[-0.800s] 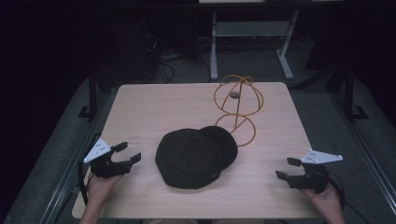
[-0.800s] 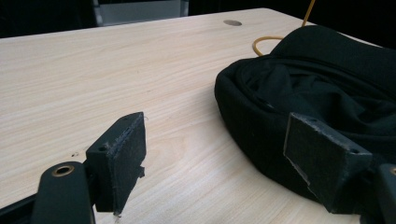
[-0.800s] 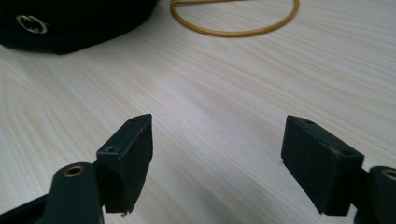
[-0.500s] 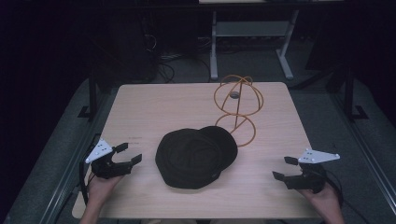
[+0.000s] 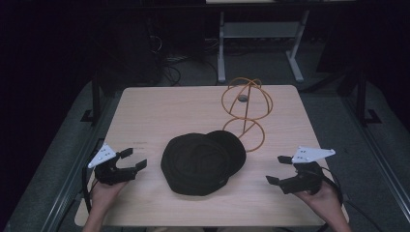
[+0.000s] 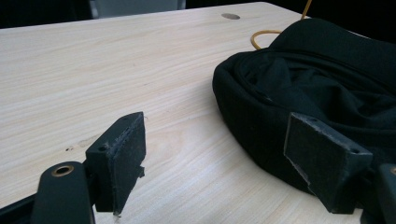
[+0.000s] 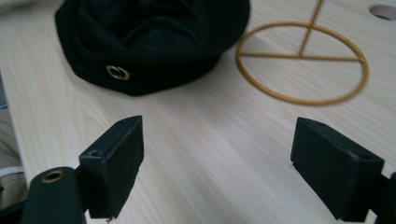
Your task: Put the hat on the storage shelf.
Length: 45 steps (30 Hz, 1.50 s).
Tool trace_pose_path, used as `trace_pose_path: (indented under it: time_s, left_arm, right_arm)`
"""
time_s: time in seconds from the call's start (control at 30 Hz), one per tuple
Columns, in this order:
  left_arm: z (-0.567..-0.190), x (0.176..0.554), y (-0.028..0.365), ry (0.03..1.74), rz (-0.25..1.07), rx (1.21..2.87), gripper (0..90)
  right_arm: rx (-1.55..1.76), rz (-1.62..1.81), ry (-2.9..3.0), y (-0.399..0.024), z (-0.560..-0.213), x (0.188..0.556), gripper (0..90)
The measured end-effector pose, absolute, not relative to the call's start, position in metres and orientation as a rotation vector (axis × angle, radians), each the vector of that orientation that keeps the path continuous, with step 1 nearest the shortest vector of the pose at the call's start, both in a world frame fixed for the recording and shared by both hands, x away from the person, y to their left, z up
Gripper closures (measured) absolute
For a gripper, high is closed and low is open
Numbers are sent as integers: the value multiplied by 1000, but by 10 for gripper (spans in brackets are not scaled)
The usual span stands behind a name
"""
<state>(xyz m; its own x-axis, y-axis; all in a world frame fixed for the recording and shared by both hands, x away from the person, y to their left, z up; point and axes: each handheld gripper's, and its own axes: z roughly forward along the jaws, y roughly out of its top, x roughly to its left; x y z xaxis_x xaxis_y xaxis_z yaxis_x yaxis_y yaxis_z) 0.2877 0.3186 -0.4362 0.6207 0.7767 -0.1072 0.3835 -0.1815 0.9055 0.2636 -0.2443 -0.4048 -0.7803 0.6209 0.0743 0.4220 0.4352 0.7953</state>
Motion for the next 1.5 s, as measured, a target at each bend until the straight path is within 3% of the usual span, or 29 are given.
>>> trace_pose_path:
  time_s: [0.87, 1.5]
  left_arm:
    - [-438, 289, 321, 954, 472, 1808, 203]
    - [-439, 290, 323, 958, 474, 1802, 203]
  right_arm:
    - [578, 1186, 2654, -146, -367, 287, 169]
    - [433, 1137, 2745, -82, -377, 296, 343]
